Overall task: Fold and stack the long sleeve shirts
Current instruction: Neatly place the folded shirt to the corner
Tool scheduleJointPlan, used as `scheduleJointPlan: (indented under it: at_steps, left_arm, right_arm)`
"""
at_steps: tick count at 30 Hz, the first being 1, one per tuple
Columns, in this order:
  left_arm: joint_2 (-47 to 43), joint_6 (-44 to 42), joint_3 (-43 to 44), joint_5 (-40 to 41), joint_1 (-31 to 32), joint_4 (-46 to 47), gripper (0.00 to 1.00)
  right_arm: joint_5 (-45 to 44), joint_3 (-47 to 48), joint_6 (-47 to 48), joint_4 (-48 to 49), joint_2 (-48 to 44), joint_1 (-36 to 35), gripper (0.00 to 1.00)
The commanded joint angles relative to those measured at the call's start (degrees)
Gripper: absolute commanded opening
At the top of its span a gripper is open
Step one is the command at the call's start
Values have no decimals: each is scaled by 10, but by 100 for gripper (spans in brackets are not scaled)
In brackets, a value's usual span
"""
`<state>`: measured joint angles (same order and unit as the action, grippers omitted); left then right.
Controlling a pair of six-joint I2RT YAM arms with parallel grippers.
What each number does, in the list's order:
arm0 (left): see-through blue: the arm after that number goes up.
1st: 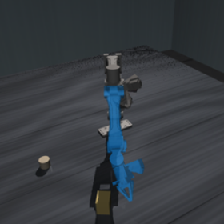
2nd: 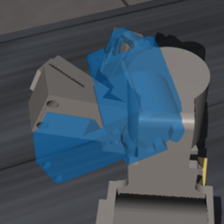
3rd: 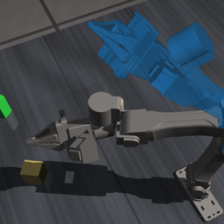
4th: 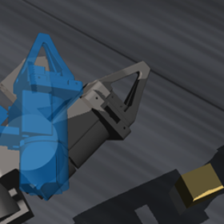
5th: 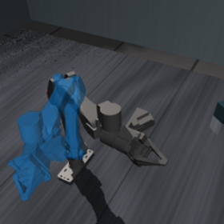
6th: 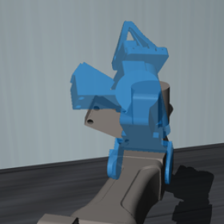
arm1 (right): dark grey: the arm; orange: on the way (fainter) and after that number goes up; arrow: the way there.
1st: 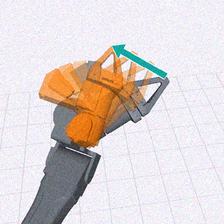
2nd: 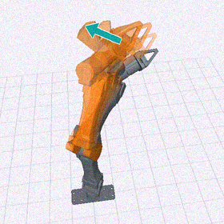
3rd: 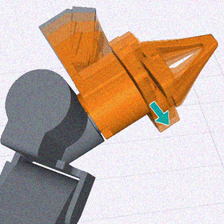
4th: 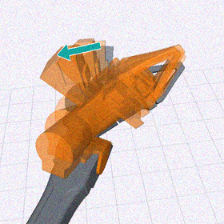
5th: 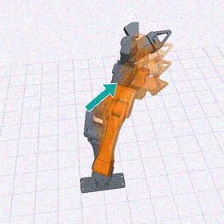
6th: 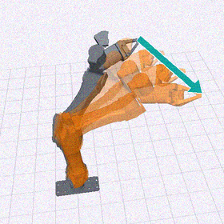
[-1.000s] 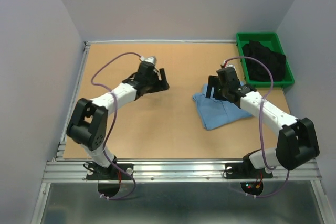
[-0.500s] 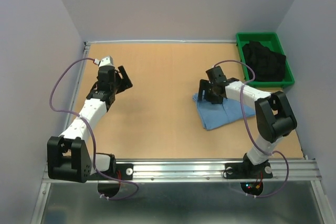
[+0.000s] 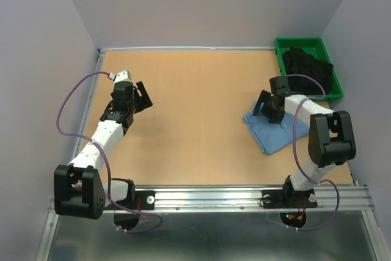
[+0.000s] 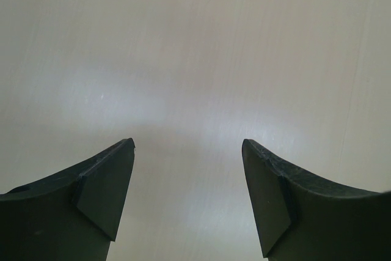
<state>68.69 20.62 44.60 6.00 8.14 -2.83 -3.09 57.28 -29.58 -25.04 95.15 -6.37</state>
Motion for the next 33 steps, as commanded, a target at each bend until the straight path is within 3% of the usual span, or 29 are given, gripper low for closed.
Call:
scheduleJointPlan:
  at_steps: [1, 4, 12, 16, 21, 27, 30, 33]
  left_arm:
    - [-27, -8, 8, 9, -2, 20, 82]
    - [-27, -8, 10, 7, -1, 20, 82]
    - [-21, -4, 16, 1, -2, 20, 82]
    - [-17, -2, 15, -4, -4, 20, 82]
    - [-16, -1, 15, -9, -5, 20, 82]
    - [-19, -1, 12, -8, -5, 20, 82]
    - [-22, -3, 10, -6, -5, 20, 82]
    - [-28, -4, 8, -1, -5, 21, 82]
  right_arm:
    - [-29, -18, 26, -26, -24, 48, 79]
    - [18, -40, -3, -36, -44, 56, 73]
    - [80, -137, -99, -45, -106, 34, 74]
    - [68, -127, -143, -43, -96, -41, 75]
    - [49, -72, -172, -32, -72, -73, 77]
    - [46, 48, -92, -37, -38, -77, 78]
    - [-42, 78, 5, -64, -63, -76, 78]
    - [-122, 87, 44, -85, -75, -67, 78]
